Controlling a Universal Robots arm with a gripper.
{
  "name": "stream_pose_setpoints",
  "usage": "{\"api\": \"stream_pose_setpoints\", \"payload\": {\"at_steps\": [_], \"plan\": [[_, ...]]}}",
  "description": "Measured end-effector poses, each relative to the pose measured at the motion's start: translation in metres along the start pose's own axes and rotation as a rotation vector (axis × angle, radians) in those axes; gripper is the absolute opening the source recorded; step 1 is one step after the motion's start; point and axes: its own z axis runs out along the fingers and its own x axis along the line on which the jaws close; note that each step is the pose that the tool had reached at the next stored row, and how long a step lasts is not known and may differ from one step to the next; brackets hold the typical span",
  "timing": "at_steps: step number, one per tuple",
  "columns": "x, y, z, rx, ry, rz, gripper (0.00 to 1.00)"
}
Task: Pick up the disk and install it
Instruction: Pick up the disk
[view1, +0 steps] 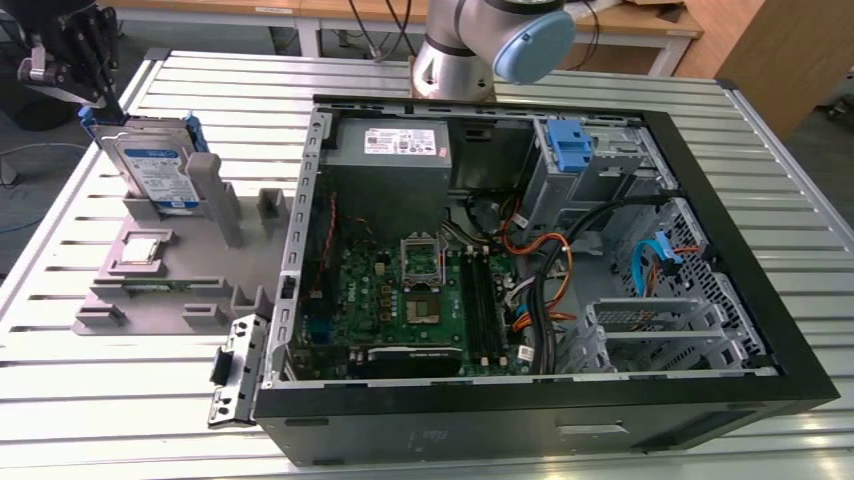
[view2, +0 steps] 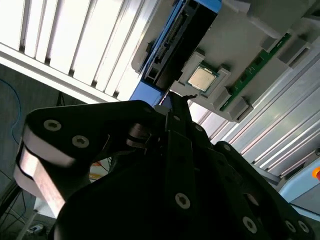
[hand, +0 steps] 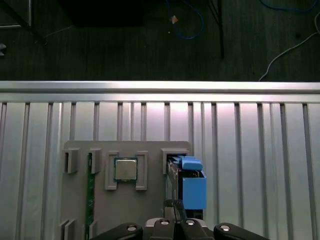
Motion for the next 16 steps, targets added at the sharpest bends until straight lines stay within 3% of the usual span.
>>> {"api": "stream_pose_setpoints", "payload": {"at_steps": [16], "plan": [[0.0000,0.0000,0.0000,-0.0001,0.0007,-0.007,0.10]]}}
